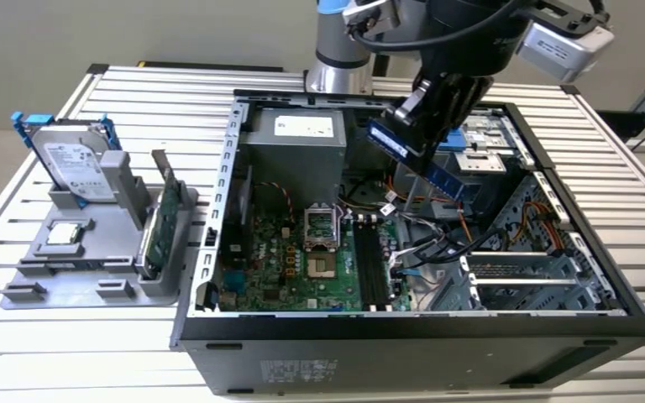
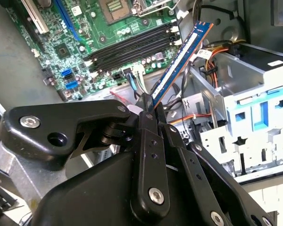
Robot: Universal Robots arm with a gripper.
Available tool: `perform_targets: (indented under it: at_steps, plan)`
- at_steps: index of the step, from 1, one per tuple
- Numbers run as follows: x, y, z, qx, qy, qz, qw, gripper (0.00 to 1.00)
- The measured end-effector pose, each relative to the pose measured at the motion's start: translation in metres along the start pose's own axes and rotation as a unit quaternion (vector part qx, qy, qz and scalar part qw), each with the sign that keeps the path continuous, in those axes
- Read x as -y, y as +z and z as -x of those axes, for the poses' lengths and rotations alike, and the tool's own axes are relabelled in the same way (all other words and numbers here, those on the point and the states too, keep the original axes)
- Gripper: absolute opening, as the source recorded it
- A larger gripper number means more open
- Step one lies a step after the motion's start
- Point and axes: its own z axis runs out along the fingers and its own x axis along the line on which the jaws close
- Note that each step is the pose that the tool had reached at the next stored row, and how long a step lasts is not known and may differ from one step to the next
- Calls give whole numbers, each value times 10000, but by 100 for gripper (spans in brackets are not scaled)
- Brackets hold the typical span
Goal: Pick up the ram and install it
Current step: 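Insert the ram into the slot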
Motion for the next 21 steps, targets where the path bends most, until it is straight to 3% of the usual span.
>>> perform_targets:
  at_steps: [10, 21]
  plan:
    - [0, 0, 0, -3, 326, -2, 9995, 0]
    - [0, 0, 0, -7, 683, -5, 9977, 0]
